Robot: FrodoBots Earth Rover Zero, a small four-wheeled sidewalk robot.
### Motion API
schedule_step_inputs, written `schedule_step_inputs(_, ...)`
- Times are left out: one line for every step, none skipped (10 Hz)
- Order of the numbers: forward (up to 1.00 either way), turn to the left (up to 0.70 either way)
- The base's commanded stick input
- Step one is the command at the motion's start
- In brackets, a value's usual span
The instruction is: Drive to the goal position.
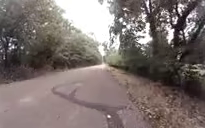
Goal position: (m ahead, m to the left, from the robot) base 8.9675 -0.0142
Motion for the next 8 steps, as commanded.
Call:
schedule_step_inputs(0.7, 0.0)
schedule_step_inputs(0.7, 0.0)
schedule_step_inputs(0.7, 0.0)
schedule_step_inputs(0.7, 0.0)
schedule_step_inputs(0.7, 0.0)
schedule_step_inputs(0.7, 0.0)
schedule_step_inputs(0.7, 0.0)
schedule_step_inputs(0.7, 0.0)
